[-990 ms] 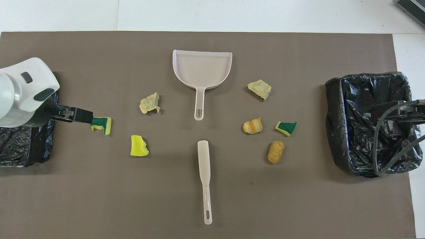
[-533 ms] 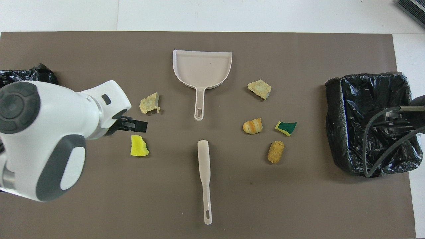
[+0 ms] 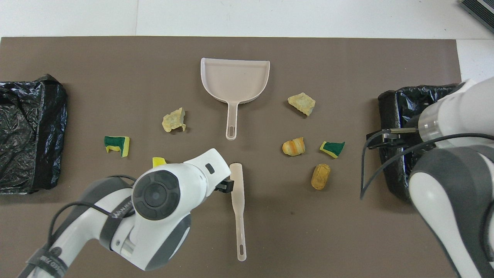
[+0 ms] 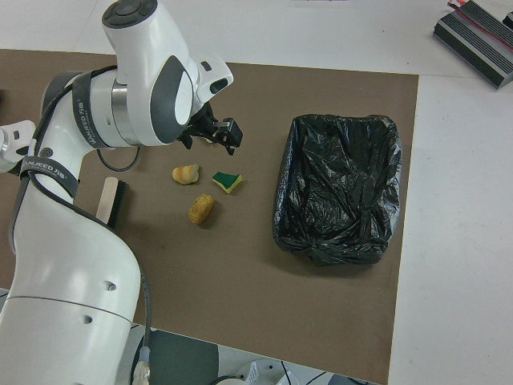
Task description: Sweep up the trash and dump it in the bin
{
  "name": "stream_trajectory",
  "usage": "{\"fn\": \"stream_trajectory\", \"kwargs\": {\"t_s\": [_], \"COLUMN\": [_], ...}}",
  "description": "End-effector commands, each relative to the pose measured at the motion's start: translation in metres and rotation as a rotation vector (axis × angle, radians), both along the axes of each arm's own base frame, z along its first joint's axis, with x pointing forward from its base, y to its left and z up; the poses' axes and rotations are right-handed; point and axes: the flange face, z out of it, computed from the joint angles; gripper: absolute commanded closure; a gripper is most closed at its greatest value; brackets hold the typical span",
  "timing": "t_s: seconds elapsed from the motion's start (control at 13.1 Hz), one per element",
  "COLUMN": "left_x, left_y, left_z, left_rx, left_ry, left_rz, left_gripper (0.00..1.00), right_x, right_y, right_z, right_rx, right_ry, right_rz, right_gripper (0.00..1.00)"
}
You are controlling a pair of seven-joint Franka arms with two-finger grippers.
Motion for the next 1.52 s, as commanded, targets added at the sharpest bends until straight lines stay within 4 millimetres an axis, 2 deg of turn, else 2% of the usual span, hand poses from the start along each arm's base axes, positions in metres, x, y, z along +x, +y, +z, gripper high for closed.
{"fn": "stream_trajectory", "kwargs": {"t_s": [0.0,0.08,0.23,0.38,0.46,0.53,0.61,0.69,0.84,0.91,1.07,1.22,1.29,1.45], "left_x": [-0.056,-0.077,-0.108,-0.128,-0.135,-0.136,-0.136,-0.136,-0.135,-0.134,-0.129,-0.109,-0.098,-0.069], "left_y": [-0.026,-0.041,-0.057,-0.066,-0.066,-0.065,-0.065,-0.066,-0.064,-0.063,-0.059,-0.047,-0.039,-0.008], "left_z": [-0.029,-0.035,-0.037,-0.044,-0.048,-0.049,-0.049,-0.048,-0.049,-0.05,-0.048,-0.037,-0.026,0.01], "left_rx": [0.011,0.01,0.003,0.014,0.021,0.024,0.023,0.021,0.03,0.033,0.05,0.067,0.075,0.097], "left_ry": [0.028,0.033,0.034,0.047,0.054,0.057,0.058,0.059,0.066,0.068,0.079,0.088,0.096,0.099], "left_rz": [-0.002,0.01,0.003,0.009,0.015,0.027,0.042,0.061,0.074,0.071,0.081,0.122,0.147,0.221], "left_gripper": [0.0,0.0,0.0,0.0,0.0,0.03,0.11,0.25,0.79,1.0,1.0,1.0,1.0,1.0], "right_x": [0.011,0.016,0.032,0.045,0.048,0.05,0.056,0.062,0.074,0.077,0.076,0.074,0.074,0.077], "right_y": [0.026,0.038,0.048,0.056,0.06,0.069,0.082,0.093,0.108,0.111,0.125,0.141,0.155,0.17], "right_z": [-0.023,-0.024,-0.023,-0.023,-0.032,-0.037,-0.039,-0.043,-0.04,-0.038,-0.04,-0.048,-0.053,-0.057], "right_rx": [0.013,0.013,0.037,0.074,0.077,0.081,0.1,0.103,0.114,0.13,0.152,0.15,0.154,0.167], "right_ry": [0.017,0.013,0.006,0.005,0.018,0.022,0.006,0.001,-0.015,-0.017,-0.018,-0.012,-0.021,-0.039], "right_rz": [-0.008,-0.032,-0.061,-0.075,-0.076,-0.075,-0.08,-0.094,-0.116,-0.121,-0.109,-0.111,-0.12,-0.118], "right_gripper": [0.0,0.0,0.0,0.0,0.0,0.0,0.0,0.0,0.0,0.0,0.0,0.0,0.0,0.0]}}
